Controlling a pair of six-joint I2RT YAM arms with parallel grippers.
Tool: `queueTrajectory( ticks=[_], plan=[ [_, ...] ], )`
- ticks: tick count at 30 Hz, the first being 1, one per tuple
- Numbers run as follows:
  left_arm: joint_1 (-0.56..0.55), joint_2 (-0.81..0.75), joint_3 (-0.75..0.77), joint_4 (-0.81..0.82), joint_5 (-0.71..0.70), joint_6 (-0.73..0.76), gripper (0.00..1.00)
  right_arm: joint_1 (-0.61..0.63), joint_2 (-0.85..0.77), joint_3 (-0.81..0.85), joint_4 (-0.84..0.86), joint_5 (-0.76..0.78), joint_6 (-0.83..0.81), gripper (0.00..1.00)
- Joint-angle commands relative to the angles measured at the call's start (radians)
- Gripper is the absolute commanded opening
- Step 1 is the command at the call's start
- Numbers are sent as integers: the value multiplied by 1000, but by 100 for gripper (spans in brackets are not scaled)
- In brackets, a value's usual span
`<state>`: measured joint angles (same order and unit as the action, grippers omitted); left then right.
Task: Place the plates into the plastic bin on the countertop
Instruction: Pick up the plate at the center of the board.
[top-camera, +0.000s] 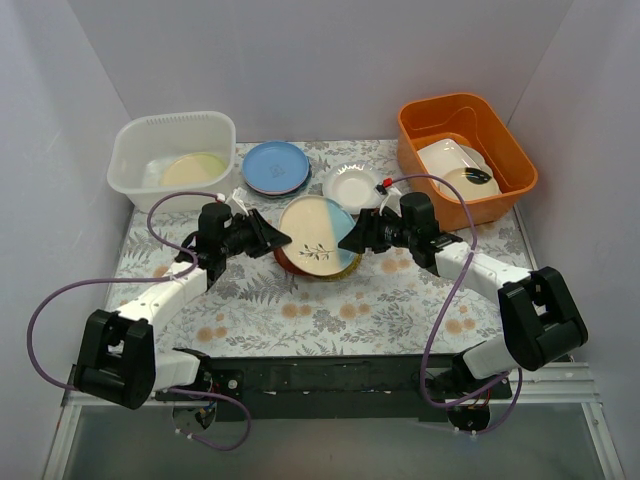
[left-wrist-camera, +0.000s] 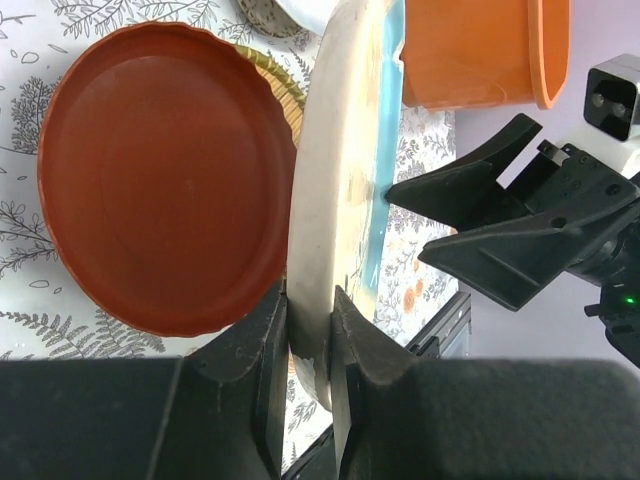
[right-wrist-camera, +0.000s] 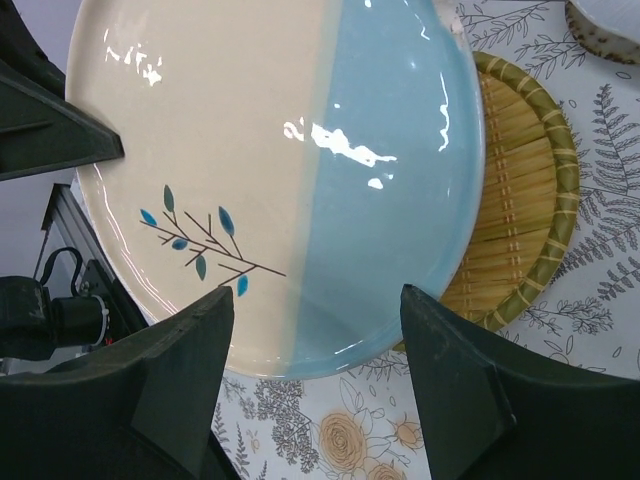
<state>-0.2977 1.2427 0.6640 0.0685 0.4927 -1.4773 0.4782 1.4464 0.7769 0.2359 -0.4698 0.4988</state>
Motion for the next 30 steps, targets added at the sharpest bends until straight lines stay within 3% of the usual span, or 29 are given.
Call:
queueTrajectory(
  ticks=[1, 13, 30],
  plan=[
    [-1, -29, 28, 96, 44, -40, 0, 3, -26, -1, 19, -9, 1, 75],
    [0, 38, 115, 99, 69, -17, 0, -3, -118, -31, -70, 82, -20, 76],
    [41, -26, 144, -22, -52, 23, 0, -7, -87, 16, -40, -4, -23, 76]
  ],
)
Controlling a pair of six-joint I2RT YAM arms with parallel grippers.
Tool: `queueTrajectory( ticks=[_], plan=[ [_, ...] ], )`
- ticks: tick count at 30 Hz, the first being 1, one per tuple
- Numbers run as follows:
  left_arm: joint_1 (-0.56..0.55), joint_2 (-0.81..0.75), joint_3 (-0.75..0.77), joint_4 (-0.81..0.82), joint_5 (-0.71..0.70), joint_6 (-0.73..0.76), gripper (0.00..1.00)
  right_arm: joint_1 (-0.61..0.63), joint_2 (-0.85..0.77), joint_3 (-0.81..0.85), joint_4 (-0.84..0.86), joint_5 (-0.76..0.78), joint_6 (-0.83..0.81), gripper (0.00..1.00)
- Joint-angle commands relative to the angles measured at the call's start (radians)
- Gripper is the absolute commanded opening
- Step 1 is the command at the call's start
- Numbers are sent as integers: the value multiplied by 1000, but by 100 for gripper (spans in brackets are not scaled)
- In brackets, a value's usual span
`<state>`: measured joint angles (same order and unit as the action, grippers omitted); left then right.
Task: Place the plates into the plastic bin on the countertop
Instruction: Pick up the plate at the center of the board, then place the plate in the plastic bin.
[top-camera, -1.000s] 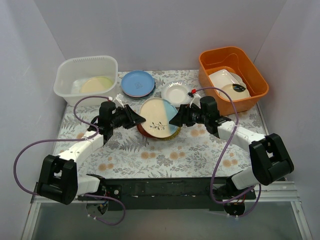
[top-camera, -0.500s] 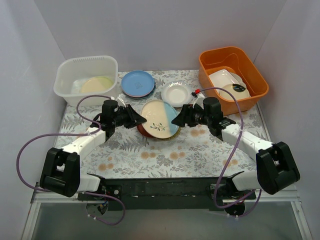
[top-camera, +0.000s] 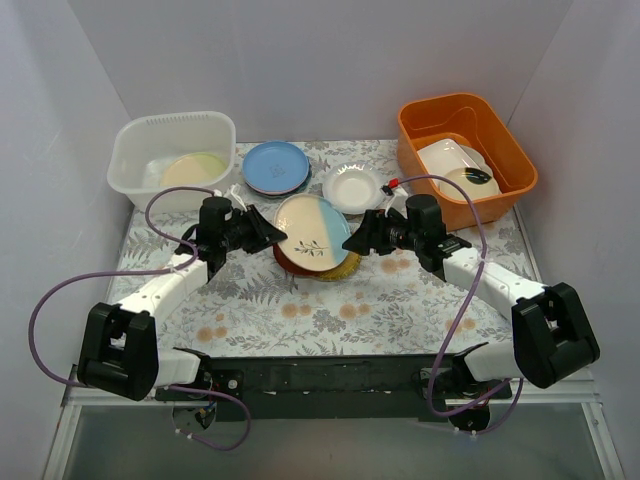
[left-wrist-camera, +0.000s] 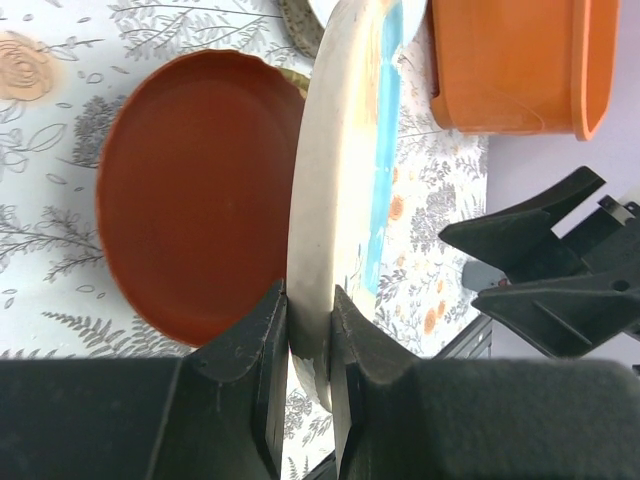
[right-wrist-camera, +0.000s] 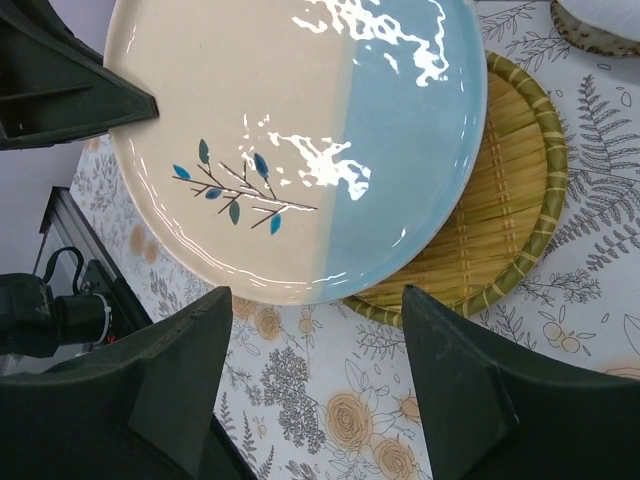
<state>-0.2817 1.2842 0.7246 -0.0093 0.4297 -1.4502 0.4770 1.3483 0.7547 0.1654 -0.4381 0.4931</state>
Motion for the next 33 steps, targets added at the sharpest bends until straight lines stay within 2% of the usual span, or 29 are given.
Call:
queueTrajectory(
  ticks=[1, 11, 23, 33],
  plan=[
    [29, -60, 90, 52, 11, 1, 0, -6, 18, 38, 34, -37, -18, 76],
    [68, 12, 183, 81, 60, -12, 0, -6, 31, 0, 45, -39, -13, 76],
    [98, 121, 246, 172, 110, -56, 0, -6, -46, -90, 34, 12, -10, 76],
    [128, 130, 302, 155, 132, -65, 0, -6, -5, -65, 42, -2, -18, 76]
  ],
)
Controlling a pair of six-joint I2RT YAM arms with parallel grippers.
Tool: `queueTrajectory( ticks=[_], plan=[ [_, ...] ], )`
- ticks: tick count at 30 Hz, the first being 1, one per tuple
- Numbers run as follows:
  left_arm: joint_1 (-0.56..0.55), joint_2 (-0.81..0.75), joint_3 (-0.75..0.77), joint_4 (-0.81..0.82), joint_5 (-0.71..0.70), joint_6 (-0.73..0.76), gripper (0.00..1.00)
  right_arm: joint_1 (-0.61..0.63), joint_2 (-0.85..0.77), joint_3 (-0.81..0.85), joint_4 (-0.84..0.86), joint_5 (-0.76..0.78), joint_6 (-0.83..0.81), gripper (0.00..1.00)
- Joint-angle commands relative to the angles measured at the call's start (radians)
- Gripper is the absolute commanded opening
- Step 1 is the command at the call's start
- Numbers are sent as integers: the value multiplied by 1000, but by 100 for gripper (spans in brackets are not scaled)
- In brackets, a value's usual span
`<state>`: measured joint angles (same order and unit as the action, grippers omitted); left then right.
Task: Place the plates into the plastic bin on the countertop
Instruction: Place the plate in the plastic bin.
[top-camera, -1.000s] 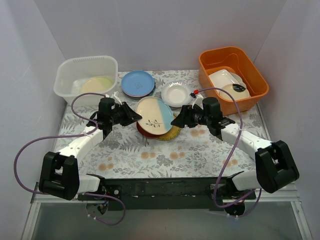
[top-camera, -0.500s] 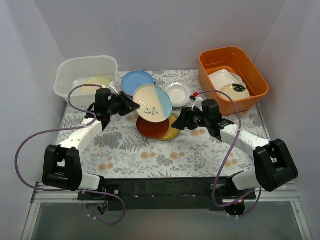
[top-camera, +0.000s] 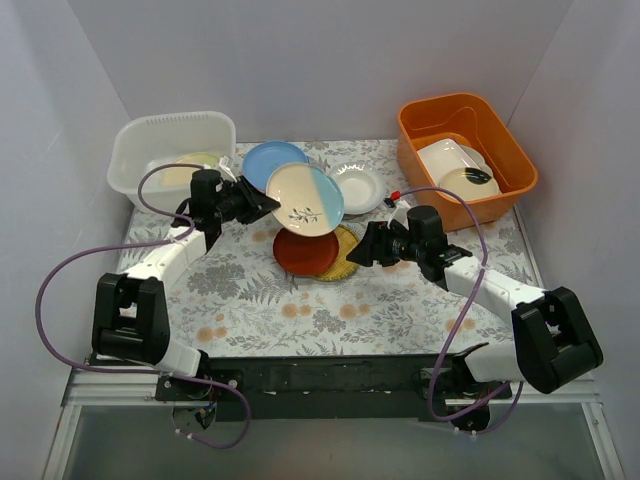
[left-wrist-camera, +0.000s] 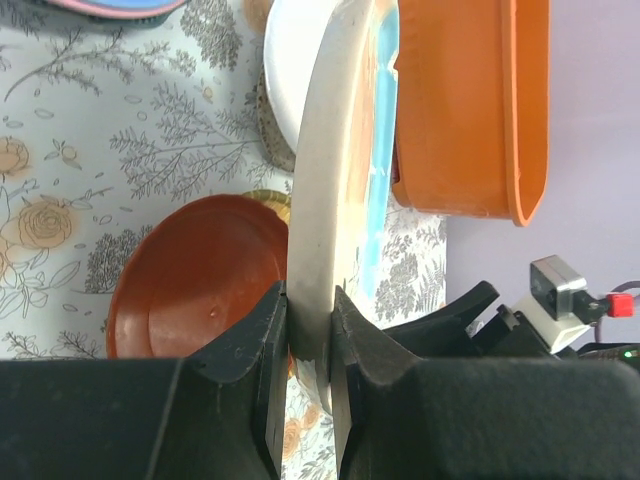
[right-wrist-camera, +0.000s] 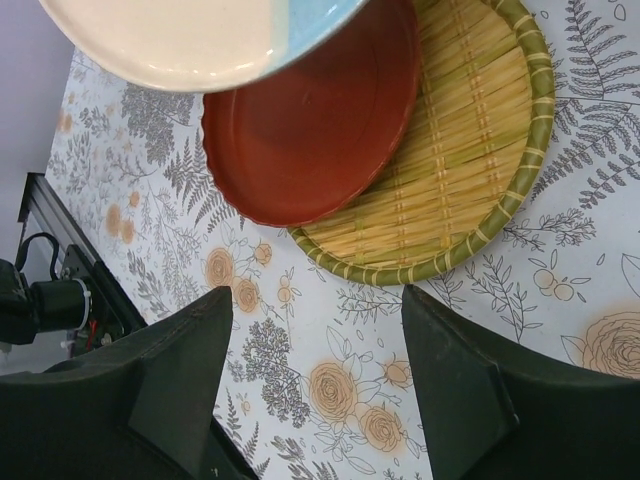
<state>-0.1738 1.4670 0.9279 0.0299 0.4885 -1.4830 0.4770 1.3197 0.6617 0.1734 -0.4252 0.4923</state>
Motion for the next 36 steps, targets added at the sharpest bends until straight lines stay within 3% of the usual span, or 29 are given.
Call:
queueTrajectory(
  ticks=[1, 13, 36],
  plan=[
    [25, -56, 110, 98, 76, -28, 0, -5, 35, 33, 41, -23, -14, 76],
    [117, -86, 150, 51, 87, -31, 0, 3, 154, 90, 78, -93, -24, 75],
    [163, 55, 270, 166, 27, -149, 0, 3, 55, -13, 57, -33, -18, 75]
  ],
)
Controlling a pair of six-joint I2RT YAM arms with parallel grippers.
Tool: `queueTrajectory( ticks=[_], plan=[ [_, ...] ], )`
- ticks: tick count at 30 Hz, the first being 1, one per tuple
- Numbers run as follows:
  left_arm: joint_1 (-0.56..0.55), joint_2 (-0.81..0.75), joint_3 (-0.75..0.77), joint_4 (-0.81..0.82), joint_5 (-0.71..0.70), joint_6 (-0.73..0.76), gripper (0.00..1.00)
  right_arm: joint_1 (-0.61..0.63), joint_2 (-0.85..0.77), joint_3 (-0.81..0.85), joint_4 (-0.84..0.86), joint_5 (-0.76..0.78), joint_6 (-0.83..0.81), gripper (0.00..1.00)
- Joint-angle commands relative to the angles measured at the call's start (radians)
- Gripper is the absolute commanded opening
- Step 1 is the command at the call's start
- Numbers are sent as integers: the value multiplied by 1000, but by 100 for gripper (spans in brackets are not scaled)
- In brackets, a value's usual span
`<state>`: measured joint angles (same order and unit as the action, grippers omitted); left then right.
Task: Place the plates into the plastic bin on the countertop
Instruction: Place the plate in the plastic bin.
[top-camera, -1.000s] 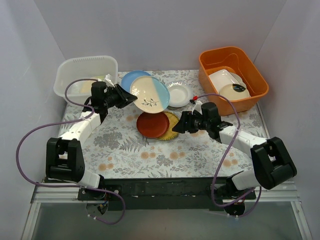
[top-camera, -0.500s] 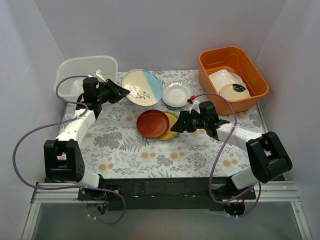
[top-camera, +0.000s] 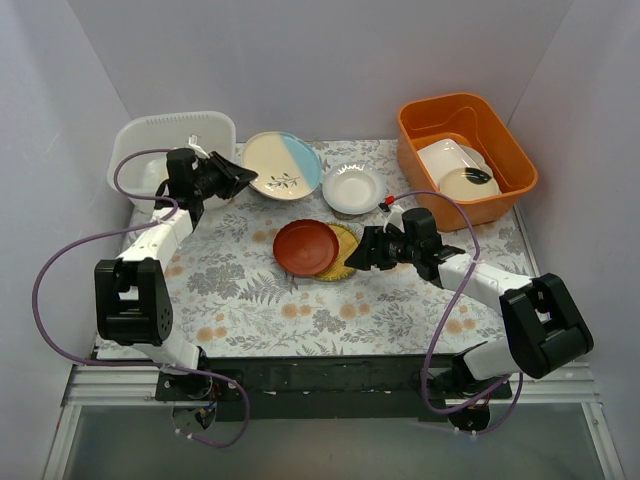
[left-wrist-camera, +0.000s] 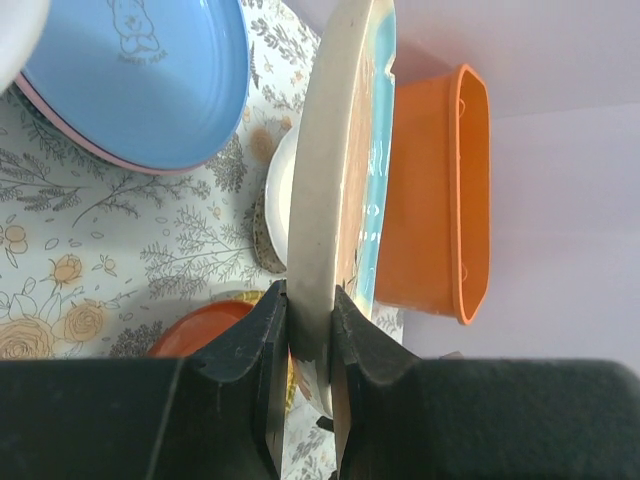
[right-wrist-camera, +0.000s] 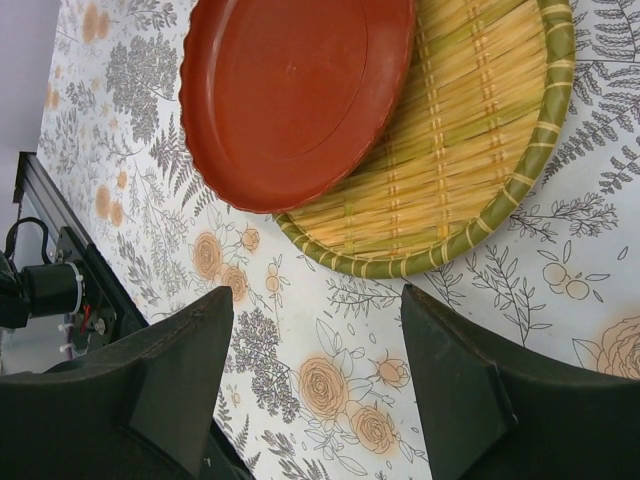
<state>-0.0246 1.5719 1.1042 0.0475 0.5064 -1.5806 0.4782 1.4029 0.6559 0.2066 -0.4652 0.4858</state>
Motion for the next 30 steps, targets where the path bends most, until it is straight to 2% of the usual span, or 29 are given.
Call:
queueTrajectory(
  ticks=[1, 4, 5, 19, 30],
  plan=[
    [21, -49, 94, 147, 6, -55, 0, 2, -28, -9, 25, 5, -12, 75],
    [23, -49, 108, 138, -11, -61, 0, 2, -21, -6, 33, -1, -16, 75],
    [56, -49, 114, 135, -15, -59, 0, 2, -16, -1, 36, -6, -16, 75],
    [173, -64, 181, 97, -131, -96, 0, 3, 39, -33, 112, -66, -7, 75],
    [203, -4, 215, 135, -175, -145, 0, 3, 31, -62, 143, -81, 8, 75]
  ],
)
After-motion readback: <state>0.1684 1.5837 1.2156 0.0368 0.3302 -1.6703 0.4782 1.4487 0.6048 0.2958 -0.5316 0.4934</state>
